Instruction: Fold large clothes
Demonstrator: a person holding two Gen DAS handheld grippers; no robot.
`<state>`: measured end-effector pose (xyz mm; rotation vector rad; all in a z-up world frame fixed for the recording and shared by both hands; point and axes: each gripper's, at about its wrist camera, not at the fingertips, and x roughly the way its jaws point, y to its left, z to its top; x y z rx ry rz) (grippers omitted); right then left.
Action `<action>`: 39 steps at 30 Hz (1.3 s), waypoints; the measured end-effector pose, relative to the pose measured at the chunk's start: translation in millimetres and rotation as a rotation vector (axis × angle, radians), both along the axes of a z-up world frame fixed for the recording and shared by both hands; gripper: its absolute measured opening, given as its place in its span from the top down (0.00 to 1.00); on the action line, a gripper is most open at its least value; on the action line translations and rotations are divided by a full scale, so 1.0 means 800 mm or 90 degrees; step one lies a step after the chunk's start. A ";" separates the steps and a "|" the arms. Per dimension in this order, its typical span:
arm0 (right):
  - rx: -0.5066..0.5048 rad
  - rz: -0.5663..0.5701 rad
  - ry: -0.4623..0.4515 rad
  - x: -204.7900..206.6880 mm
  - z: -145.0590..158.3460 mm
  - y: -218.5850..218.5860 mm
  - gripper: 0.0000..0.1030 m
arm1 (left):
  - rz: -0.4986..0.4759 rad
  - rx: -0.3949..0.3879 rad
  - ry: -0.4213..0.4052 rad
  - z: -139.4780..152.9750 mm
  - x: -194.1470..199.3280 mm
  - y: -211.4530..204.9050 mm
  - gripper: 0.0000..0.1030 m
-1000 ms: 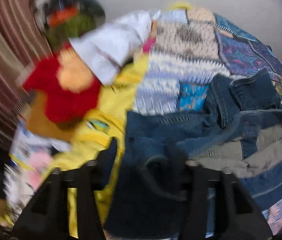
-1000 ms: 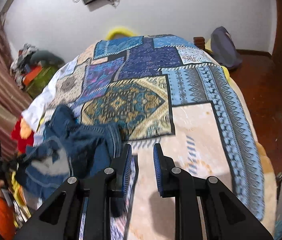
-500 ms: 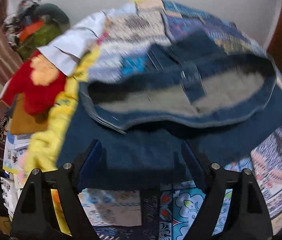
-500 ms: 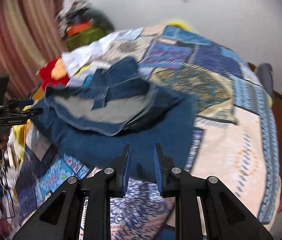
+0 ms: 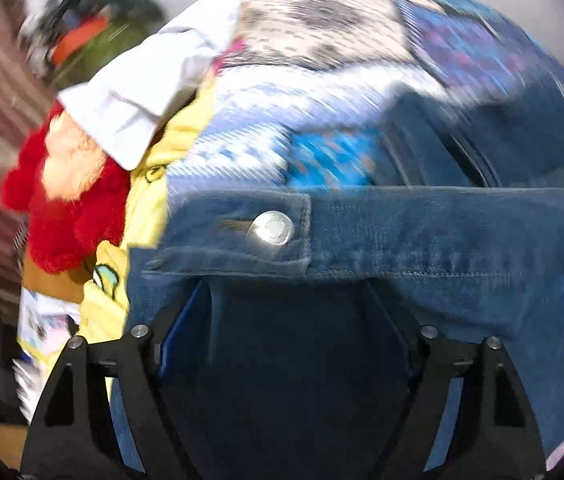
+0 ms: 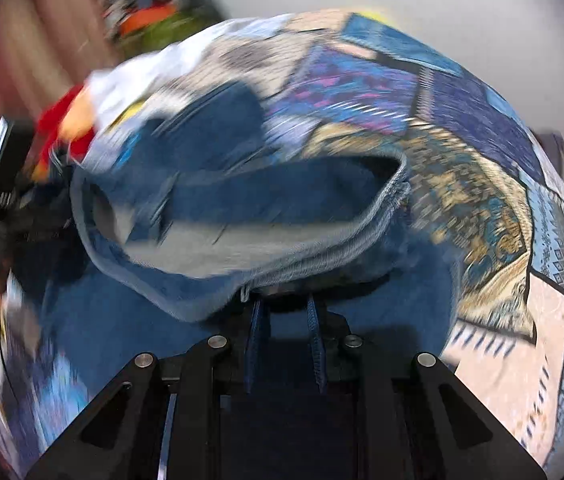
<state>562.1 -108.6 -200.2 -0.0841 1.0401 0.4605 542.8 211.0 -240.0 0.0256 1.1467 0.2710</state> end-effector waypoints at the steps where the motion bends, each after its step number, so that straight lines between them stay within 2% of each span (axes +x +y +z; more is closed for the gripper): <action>1: 0.016 -0.026 -0.001 0.011 0.002 -0.007 0.83 | 0.020 -0.019 -0.005 0.002 0.005 0.010 0.24; 3: 0.028 -0.100 -0.002 0.032 0.004 -0.026 0.83 | 0.059 -0.068 -0.021 0.009 0.008 0.026 0.28; 5: 0.085 -0.121 0.035 0.041 0.006 -0.038 0.83 | 0.077 -0.104 -0.045 0.026 0.005 0.038 0.28; 6: 0.094 -0.129 0.038 0.040 0.009 -0.041 0.83 | 0.078 -0.100 -0.063 0.038 0.001 0.038 0.28; 8: 0.052 -0.120 0.004 0.030 0.022 -0.037 0.83 | 0.065 -0.060 -0.107 0.073 -0.009 0.041 0.28; 10: 0.013 -0.088 -0.032 0.014 0.036 -0.027 0.83 | 0.043 -0.043 -0.122 0.095 -0.017 0.040 0.28; 12: 0.003 -0.057 -0.049 -0.004 0.048 -0.017 0.83 | 0.019 -0.034 -0.130 0.115 -0.035 0.038 0.22; 14: -0.008 -0.012 -0.061 -0.028 0.057 0.002 0.83 | 0.006 -0.028 -0.122 0.119 -0.048 0.039 0.20; 19: -0.037 0.096 -0.076 -0.082 0.055 0.063 0.83 | -0.042 -0.026 -0.080 0.093 -0.088 0.019 0.20; 24: -0.089 0.161 -0.032 -0.108 0.006 0.117 0.83 | -0.060 -0.052 -0.026 0.046 -0.113 0.001 0.20; 25: -0.115 0.167 -0.019 -0.110 -0.010 0.123 0.83 | -0.069 -0.038 -0.010 0.034 -0.117 -0.002 0.20; 27: -0.169 0.171 0.004 -0.108 -0.041 0.127 0.83 | -0.083 0.028 -0.002 0.021 -0.124 -0.008 0.19; 28: -0.162 0.176 0.000 -0.109 -0.047 0.123 0.83 | -0.093 0.072 0.003 0.014 -0.130 -0.008 0.17; 30: -0.148 0.181 -0.013 -0.112 -0.043 0.109 0.83 | -0.101 0.084 0.002 0.007 -0.136 -0.002 0.06; 32: -0.174 0.157 -0.026 -0.112 -0.038 0.097 0.83 | -0.085 0.052 0.000 0.003 -0.141 0.015 0.02; 35: -0.179 0.149 -0.034 -0.113 -0.031 0.074 0.83 | -0.046 -0.030 -0.002 0.001 -0.146 0.040 0.02; 37: -0.146 0.149 -0.013 -0.115 -0.025 0.055 0.83 | -0.032 -0.040 -0.007 0.004 -0.149 0.043 0.02; 39: -0.176 0.125 -0.036 -0.119 -0.017 0.044 0.83 | -0.033 -0.014 -0.023 0.011 -0.158 0.040 0.02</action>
